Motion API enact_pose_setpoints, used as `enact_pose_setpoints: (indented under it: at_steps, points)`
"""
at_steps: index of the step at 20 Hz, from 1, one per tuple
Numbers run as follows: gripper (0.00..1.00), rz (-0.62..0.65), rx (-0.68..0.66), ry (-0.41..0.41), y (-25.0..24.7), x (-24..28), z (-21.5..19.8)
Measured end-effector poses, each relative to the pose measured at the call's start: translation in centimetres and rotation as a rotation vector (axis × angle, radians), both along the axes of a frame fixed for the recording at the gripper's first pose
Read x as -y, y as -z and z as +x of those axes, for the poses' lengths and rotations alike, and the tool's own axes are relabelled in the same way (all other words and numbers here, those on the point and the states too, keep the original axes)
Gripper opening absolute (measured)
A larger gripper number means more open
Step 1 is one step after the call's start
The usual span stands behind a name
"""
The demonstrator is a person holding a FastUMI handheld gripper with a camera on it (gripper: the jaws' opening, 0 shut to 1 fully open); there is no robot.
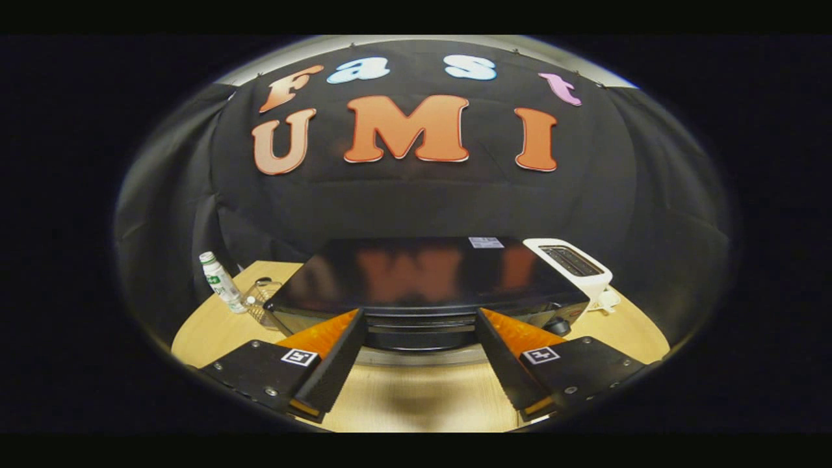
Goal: Open the toaster oven, put the food inside, and close the toaster oven door.
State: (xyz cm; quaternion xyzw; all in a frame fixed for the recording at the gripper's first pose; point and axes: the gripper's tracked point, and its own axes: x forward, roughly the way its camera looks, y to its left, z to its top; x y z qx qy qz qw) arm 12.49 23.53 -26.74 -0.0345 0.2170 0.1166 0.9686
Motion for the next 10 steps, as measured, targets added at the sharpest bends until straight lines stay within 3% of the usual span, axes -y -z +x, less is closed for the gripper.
enact_pose_setpoints:
  at_steps: [10]
  points:
    - [0.98,-0.009,-0.081,-0.010,4.0,2.7,-8.7]
